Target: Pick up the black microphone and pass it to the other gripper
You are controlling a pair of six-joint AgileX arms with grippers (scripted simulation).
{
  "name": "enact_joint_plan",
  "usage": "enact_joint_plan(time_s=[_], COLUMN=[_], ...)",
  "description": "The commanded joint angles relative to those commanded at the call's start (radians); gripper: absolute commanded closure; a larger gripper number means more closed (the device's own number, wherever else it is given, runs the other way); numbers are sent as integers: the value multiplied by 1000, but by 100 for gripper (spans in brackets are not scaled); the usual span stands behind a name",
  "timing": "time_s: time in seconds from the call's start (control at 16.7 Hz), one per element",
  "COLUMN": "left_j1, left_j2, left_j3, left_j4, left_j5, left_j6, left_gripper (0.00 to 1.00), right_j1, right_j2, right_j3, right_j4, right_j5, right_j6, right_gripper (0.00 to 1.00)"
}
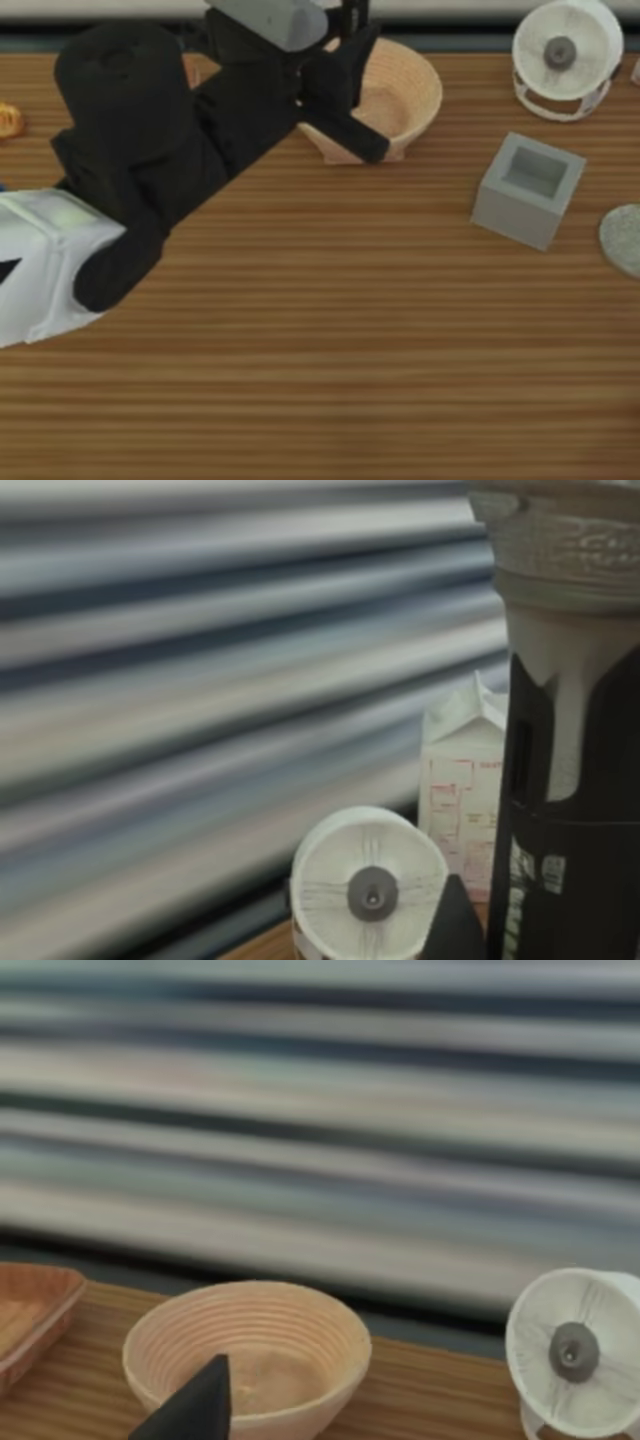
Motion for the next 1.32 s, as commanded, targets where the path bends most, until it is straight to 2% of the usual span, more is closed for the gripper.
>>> enact_joint_plan(time_s=[0.36,0.66,1.08,1.32], left_j1=[0,0,0,0], left_j2=[0,0,0,0], left_j3=[0,0,0,0], left_j4=[0,0,0,0], left_j5=[0,0,0,0], left_j6=[0,0,0,0], left_gripper=[100,100,100,100], right_j1=[212,323,333,356], right_j2=[484,701,726,843], right_j3=[261,408,425,528], right_j4=[177,281,293,316], right_j5=[-85,-129,-133,-113], right_j6=[-3,-5,-6,-6], right_gripper=[0,0,0,0])
